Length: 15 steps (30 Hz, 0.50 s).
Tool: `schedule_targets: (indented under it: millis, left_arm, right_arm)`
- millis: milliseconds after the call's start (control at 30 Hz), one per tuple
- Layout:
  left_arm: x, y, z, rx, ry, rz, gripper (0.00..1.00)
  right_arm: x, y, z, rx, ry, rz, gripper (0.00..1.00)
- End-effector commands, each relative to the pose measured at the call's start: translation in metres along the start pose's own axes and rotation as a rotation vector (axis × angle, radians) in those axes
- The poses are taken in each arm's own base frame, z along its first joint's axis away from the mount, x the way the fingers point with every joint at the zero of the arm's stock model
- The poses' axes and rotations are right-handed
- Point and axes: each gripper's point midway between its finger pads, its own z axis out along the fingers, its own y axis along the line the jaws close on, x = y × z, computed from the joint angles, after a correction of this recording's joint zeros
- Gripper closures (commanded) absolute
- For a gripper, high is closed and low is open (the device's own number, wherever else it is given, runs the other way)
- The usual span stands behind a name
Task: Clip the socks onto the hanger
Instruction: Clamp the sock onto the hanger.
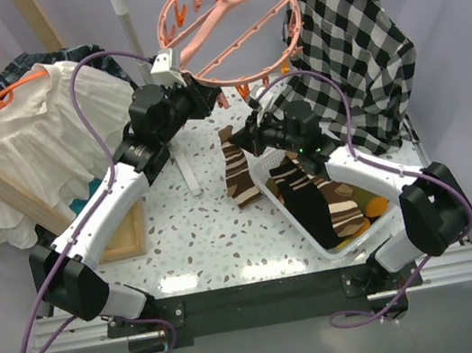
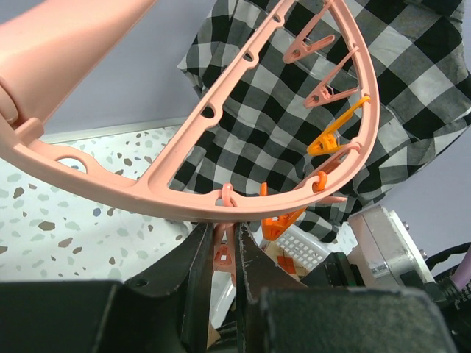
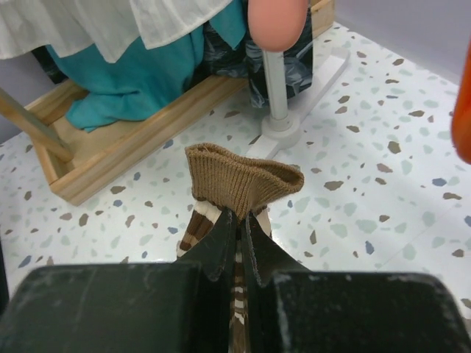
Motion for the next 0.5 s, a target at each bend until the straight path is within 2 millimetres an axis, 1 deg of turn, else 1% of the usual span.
schedule_targets:
  millis: [0, 33, 167, 300, 467]
  left_arm:
    - [-0.013, -0.012, -0.01, 0.037, -0.029, 0.03, 0.88]
    - [-0.013, -0.011, -0.01, 0.036, -0.028, 0.032, 0.88]
    - [-0.009, -0.011, -0.008, 0.043, -0.013, 0.037, 0.88]
    - [-0.005, -0.008, -0.006, 0.034, 0.0, 0.043, 0.88]
    - [-0.003, -0.008, -0.005, 0.033, 0.009, 0.053, 0.88]
  right_arm:
    - [-0.055, -0.004, 0.0, 0.039, -0.142, -0.124, 1.0]
    - [-0.055, -0.006, 0.001, 0.046, -0.142, -0.13, 1.0]
    - [-0.065, -0.005, 0.001, 0.048, -0.162, -0.145, 1.0]
    - [-0.083, -0.004, -0.004, 0.06, -0.199, -0.166, 1.0]
    - [-0.097, -0.006, -0.009, 0.09, -0.231, -0.186, 1.0]
